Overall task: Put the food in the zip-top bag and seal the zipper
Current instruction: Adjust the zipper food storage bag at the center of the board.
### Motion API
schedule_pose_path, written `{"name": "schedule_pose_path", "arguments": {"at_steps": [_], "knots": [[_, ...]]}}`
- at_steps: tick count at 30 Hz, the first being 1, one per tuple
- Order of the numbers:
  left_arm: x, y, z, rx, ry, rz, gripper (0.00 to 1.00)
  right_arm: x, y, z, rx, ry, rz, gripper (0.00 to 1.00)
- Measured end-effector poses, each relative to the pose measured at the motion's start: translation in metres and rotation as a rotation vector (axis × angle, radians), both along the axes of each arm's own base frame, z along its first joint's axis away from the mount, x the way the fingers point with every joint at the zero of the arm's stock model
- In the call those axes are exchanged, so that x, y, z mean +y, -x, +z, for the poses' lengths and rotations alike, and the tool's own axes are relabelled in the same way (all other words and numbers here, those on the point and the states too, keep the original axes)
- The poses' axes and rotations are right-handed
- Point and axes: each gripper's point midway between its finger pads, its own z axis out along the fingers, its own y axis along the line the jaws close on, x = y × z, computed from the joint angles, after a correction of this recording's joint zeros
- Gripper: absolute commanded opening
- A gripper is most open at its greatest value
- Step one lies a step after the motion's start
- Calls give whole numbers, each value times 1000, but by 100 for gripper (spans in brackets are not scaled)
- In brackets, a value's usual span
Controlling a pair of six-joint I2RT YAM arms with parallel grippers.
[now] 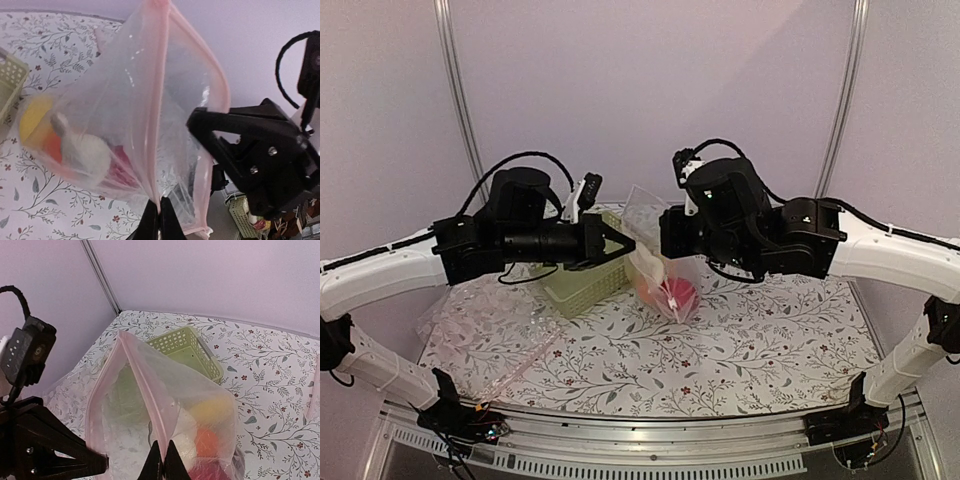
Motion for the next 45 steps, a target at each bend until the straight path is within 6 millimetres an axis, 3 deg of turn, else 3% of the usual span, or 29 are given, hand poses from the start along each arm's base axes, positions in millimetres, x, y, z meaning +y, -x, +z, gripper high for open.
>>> {"name": "schedule_pose_path", "arguments": {"at_steps": [3,5,8,14,20,25,36,40,45], "knots": [[-11,3,59,-83,105,-61,0,-4,-3,20,-40,-3,-9,4],[-15,8,87,-119,161,-101,0,-8,-3,29,-60,-1,-17,4],[-19,13,99,-129,196,-140,0,-15,-5,36,-80,8,-31,4],[-23,14,76,-71,174,-144,0,-22,-9,36,-86,27,-50,6],[-8,-1,26,5,95,-49,0,-22,-9,34,-78,32,-40,53],[16,-19,15,14,80,48,0,-28,-1,23,-64,36,-2,74],[29,-29,20,7,91,89,0,-60,54,4,-67,-62,239,72],[30,-30,19,10,87,89,0,-60,65,-10,-57,-69,301,63],[31,-30,18,11,84,88,0,-48,67,-11,-67,-78,342,52]]}}
